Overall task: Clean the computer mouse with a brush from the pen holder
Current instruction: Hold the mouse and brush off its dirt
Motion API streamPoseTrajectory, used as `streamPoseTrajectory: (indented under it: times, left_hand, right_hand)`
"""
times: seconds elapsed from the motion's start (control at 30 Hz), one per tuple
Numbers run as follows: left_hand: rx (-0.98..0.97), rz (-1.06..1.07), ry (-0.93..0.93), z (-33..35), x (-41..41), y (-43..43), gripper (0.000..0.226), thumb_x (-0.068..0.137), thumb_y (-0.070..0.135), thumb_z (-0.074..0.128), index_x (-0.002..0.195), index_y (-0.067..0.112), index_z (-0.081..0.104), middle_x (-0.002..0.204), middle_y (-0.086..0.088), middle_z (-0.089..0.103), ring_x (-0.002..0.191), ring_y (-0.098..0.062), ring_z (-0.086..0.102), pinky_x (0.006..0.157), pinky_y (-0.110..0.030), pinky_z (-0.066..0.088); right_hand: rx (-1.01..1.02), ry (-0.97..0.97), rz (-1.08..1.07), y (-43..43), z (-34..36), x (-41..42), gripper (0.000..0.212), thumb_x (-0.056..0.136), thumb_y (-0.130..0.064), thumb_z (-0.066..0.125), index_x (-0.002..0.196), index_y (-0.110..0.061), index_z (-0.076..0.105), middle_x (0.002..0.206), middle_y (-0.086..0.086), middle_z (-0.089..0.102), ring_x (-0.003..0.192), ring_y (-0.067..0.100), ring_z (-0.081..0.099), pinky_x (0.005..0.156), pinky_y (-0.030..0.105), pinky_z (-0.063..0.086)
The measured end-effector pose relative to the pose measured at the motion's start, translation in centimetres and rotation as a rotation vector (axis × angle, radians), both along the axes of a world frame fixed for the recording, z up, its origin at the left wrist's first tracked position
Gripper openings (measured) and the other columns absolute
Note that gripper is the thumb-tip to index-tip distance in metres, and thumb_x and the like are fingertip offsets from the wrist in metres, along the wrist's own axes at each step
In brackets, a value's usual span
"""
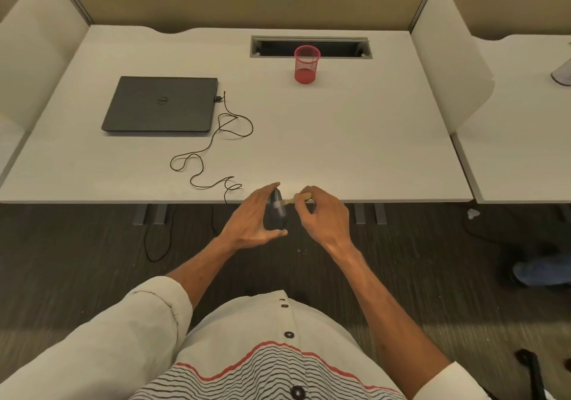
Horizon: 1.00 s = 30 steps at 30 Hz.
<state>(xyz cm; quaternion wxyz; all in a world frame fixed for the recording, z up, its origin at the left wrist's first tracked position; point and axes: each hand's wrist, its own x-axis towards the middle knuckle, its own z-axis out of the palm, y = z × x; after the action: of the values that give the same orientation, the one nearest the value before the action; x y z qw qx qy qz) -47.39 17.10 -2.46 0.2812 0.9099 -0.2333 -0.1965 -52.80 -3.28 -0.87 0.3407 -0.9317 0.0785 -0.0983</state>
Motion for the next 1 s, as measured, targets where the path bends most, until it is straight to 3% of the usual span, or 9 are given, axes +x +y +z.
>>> streamPoseTrajectory:
  times: [0.3,0.37,0.47,0.53,0.6,0.7,0.87,1.0]
  left_hand:
    - [0.002,0.046,0.074,-0.2,0.3,0.5,0.126,0.082,0.070,0.082,0.172,0.025,0.006,0.180,-0.004,0.017,0.164,-0.028,0.028,0.134,-0.051,0.030]
    - [0.002,0.046,0.080,-0.2,0.7,0.7,0.126,0.082,0.069,0.082,0.172,0.025,0.006,0.181,-0.004,0.015,0.165,-0.028,0.026,0.135,-0.050,0.028]
    - [-0.003,0.053,0.089,0.0,1.1,1.0,0.125,0.082,0.066,0.083,0.172,0.025,0.008,0.181,-0.003,0.016,0.165,-0.028,0.027,0.135,-0.050,0.029]
    - [-0.011,0.055,0.095,0.1,1.2,0.9,0.124,0.082,0.065,0.084,0.172,0.024,0.009,0.180,-0.003,0.018,0.163,-0.028,0.029,0.134,-0.051,0.031]
    - [-0.017,0.050,0.100,0.1,1.3,0.9,0.123,0.082,0.064,0.084,0.171,0.023,0.010,0.179,-0.003,0.020,0.162,-0.028,0.031,0.133,-0.050,0.032]
    - [-0.033,0.051,0.109,0.2,1.4,1.1,0.121,0.082,0.061,0.086,0.171,0.023,0.013,0.177,-0.005,0.026,0.159,-0.028,0.037,0.131,-0.049,0.035]
    - [-0.042,0.055,0.097,0.0,1.3,1.4,0.121,0.081,0.058,0.088,0.169,0.023,0.014,0.175,-0.005,0.027,0.158,-0.028,0.038,0.131,-0.049,0.037]
    - [-0.071,0.049,0.107,-0.3,1.1,1.6,0.123,0.081,0.048,0.092,0.170,0.022,0.011,0.178,-0.002,0.021,0.162,-0.026,0.031,0.134,-0.050,0.031]
  right_hand:
    - [-0.040,0.084,0.013,-1.7,-1.3,-1.0,0.029,0.097,-0.054,0.054,0.078,-0.034,0.064,0.065,-0.020,0.058,0.058,0.005,0.059,0.064,0.028,0.057]
    - [0.031,0.086,-0.033,-1.8,-1.3,-1.0,0.030,0.100,-0.053,0.056,0.079,-0.034,0.066,0.067,-0.019,0.063,0.063,0.009,0.064,0.067,0.028,0.058]
    - [0.268,0.081,-0.083,-1.7,-1.2,-0.5,0.031,0.102,-0.056,0.058,0.083,-0.035,0.070,0.079,-0.021,0.072,0.084,0.006,0.069,0.075,0.032,0.060]
    - [0.382,0.119,0.002,-1.7,-1.2,-0.3,0.027,0.104,-0.054,0.060,0.088,-0.036,0.074,0.088,-0.020,0.075,0.086,0.011,0.070,0.076,0.042,0.063]
    - [0.365,0.159,0.086,-2.0,-1.5,-0.4,0.025,0.105,-0.052,0.062,0.092,-0.036,0.076,0.089,-0.016,0.076,0.082,0.015,0.069,0.075,0.048,0.063]
    - [0.272,0.197,0.087,-2.8,-2.2,-0.5,0.027,0.105,-0.051,0.064,0.087,-0.036,0.077,0.084,-0.014,0.077,0.080,0.015,0.067,0.076,0.047,0.060]
    - [0.192,0.221,-0.010,-3.0,-2.4,0.1,0.031,0.101,-0.047,0.065,0.076,-0.033,0.074,0.075,-0.018,0.072,0.075,0.007,0.065,0.073,0.033,0.053]
    - [0.413,0.177,-0.097,-1.8,-1.7,0.8,0.030,0.104,-0.041,0.066,0.079,-0.030,0.077,0.078,-0.012,0.077,0.075,0.013,0.070,0.070,0.038,0.063]
